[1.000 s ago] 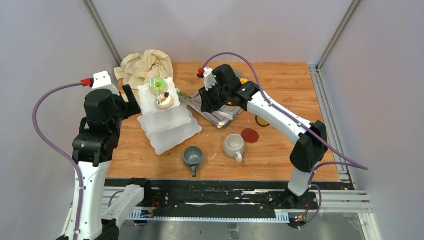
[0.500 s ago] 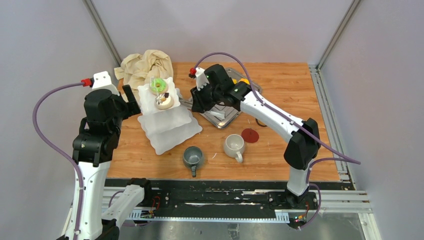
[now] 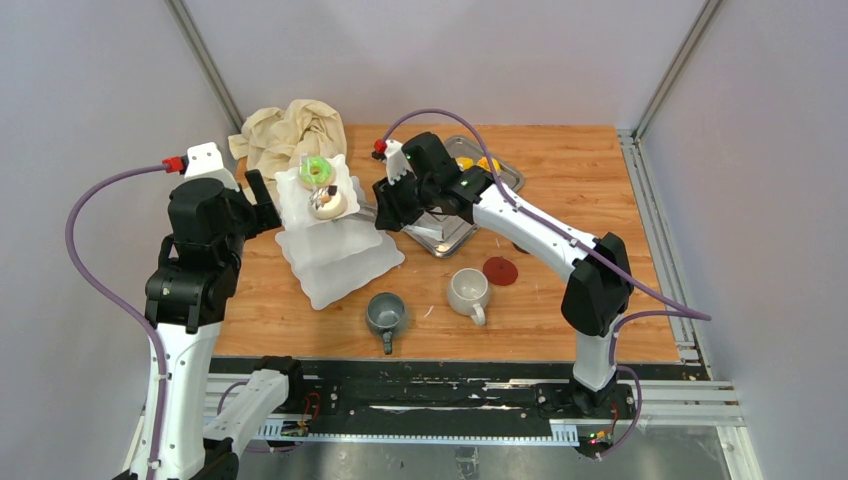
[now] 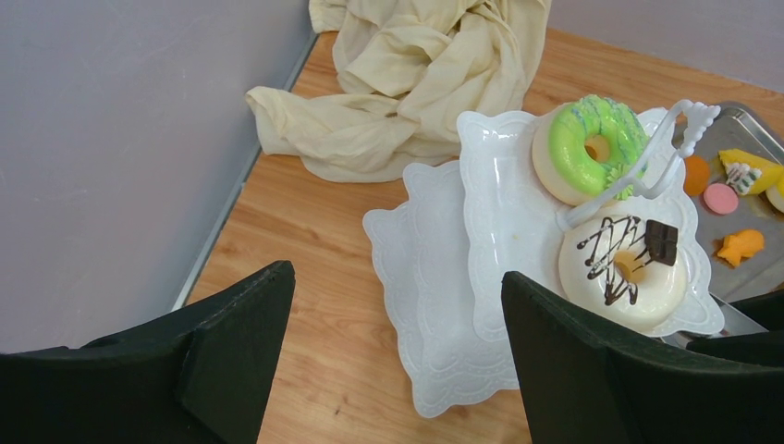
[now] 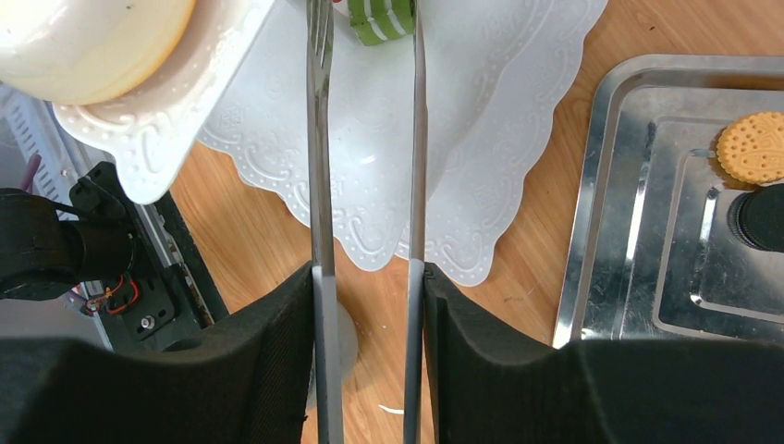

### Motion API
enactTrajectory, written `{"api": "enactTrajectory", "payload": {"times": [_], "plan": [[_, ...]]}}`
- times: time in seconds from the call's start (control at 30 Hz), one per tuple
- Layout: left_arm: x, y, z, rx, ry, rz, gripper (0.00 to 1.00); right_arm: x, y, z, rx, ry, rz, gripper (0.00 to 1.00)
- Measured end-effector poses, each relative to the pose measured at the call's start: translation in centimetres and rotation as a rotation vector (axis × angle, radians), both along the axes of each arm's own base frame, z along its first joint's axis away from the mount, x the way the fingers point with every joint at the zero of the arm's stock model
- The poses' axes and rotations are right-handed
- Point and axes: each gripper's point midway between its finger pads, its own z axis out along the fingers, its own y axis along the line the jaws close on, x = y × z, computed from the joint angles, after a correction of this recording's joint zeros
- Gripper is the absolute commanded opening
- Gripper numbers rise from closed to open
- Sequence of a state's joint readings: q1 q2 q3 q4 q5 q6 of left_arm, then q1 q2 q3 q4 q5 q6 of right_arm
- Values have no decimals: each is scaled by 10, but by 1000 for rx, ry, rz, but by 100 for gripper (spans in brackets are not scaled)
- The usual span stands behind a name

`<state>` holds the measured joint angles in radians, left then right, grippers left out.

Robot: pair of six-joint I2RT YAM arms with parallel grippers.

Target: Serve the afternoon tea

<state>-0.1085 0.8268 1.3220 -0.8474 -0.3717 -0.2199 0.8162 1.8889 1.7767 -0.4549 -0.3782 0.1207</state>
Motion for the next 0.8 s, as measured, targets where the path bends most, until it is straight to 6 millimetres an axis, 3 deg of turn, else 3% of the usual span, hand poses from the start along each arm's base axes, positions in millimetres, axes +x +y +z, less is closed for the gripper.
{"api": "enactTrajectory", "payload": {"times": [0.33, 0.8], "plan": [[1, 0, 0, -1, 2, -1, 87, 1, -3, 2, 3, -16, -11, 40], [1, -2, 2, -6, -4, -11, 87, -20, -83, 36, -4, -128, -161, 38]]}}
